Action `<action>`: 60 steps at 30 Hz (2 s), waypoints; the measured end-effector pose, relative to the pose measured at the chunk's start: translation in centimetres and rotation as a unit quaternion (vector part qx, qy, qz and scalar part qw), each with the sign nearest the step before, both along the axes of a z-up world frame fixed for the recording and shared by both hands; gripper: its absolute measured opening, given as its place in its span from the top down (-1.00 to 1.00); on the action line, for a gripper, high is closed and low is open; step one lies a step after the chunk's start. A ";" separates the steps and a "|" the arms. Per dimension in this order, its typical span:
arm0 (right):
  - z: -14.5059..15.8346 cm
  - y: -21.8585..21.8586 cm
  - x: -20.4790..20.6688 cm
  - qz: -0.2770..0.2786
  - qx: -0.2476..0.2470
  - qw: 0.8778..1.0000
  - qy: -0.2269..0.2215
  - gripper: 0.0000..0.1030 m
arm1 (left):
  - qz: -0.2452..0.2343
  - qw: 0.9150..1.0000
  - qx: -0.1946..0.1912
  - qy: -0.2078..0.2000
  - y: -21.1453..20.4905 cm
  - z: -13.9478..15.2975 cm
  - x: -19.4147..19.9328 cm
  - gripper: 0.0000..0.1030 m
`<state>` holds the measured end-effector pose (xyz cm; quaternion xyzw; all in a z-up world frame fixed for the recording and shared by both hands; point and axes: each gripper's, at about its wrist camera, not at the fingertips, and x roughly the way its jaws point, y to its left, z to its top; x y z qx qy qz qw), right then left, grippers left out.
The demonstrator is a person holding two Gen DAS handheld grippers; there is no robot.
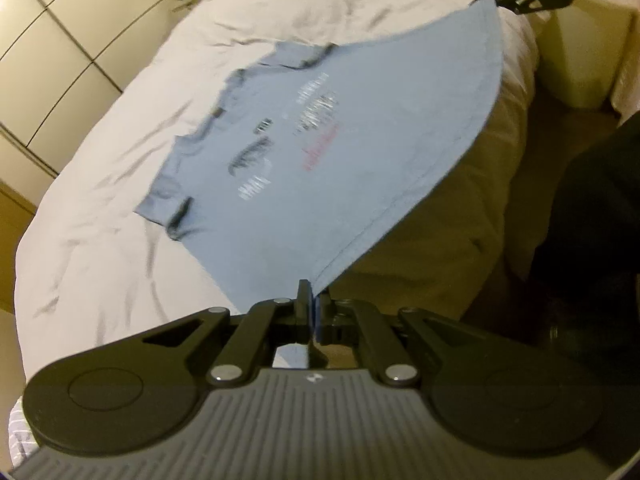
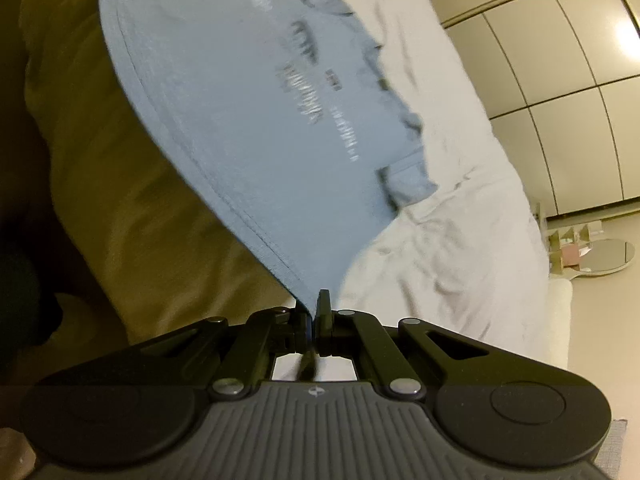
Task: Fold clothes
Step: 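Carry the hem over the collar with both grippers, folding the shirt in half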
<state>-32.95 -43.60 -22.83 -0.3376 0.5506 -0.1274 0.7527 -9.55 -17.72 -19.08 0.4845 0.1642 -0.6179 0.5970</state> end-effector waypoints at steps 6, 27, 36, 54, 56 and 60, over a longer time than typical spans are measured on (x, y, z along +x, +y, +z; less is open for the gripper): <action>3.7 -7.3 5.2 0.020 0.021 1.000 -0.011 1.00 | 0.016 1.000 0.002 -0.001 -7.5 2.4 5.7 1.00; -2.7 -29.2 25.4 -0.007 0.143 0.989 0.045 1.00 | 0.092 0.990 0.094 0.048 -31.3 -4.2 22.9 0.99; -6.2 -32.1 29.5 -0.051 0.161 0.984 0.059 1.00 | 0.085 0.986 0.116 0.086 -35.3 -8.6 27.6 0.99; -8.8 -36.7 30.6 -0.147 0.235 0.961 0.009 0.62 | 0.158 0.969 0.083 0.168 -35.7 -12.2 33.3 0.48; -8.5 -37.0 30.2 -0.159 0.243 0.957 -0.004 0.62 | 0.159 0.969 0.079 0.171 -35.5 -12.0 33.4 0.47; -7.5 -37.5 29.6 -0.182 0.242 0.952 -0.049 0.62 | 0.166 0.969 0.068 0.169 -36.0 -11.8 34.1 0.42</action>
